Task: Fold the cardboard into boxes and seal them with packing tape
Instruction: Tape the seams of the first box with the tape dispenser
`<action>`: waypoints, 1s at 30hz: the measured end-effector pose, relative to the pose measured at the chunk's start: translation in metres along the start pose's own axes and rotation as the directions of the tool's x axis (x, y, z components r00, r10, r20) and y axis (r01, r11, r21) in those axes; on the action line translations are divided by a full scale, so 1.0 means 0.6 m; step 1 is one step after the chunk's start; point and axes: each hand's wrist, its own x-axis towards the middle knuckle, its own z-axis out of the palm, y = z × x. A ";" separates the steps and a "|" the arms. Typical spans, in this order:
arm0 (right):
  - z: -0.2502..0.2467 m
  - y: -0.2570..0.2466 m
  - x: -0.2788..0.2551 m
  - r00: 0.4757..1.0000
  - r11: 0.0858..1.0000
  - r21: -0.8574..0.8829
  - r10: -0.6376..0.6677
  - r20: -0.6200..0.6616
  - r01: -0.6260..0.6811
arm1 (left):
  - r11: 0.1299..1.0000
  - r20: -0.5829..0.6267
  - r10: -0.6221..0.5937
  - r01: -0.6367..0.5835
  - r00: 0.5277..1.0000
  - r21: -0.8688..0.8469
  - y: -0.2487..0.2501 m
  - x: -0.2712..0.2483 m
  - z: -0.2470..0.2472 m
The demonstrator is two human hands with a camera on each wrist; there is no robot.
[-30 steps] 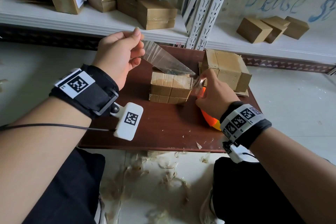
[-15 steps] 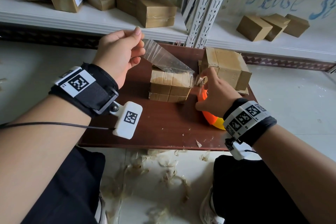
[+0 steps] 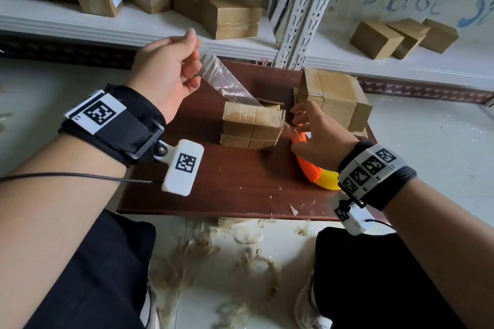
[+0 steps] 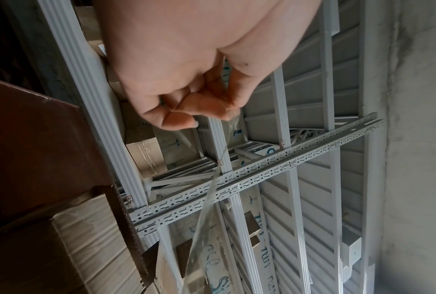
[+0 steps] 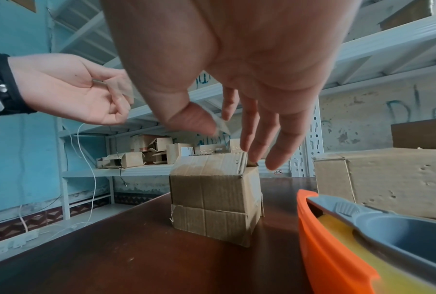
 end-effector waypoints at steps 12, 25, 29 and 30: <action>-0.004 0.011 0.019 0.999 1.000 -0.018 0.004 -0.053 -0.005 | 0.999 0.007 -0.020 0.020 1.000 0.028 -0.001 0.016 -0.010; -0.052 0.016 0.005 1.000 0.991 0.132 0.022 -0.004 -0.022 | 0.992 -0.030 -0.043 0.047 0.999 0.121 -0.024 0.040 -0.009; -0.062 0.012 0.000 0.998 0.961 0.268 0.070 0.002 -0.068 | 0.989 -0.049 -0.048 0.054 0.998 0.136 -0.031 0.049 0.000; -0.063 0.010 0.002 0.996 0.929 0.362 0.084 -0.004 -0.077 | 0.988 -0.049 -0.049 0.056 0.998 0.142 -0.033 0.052 0.001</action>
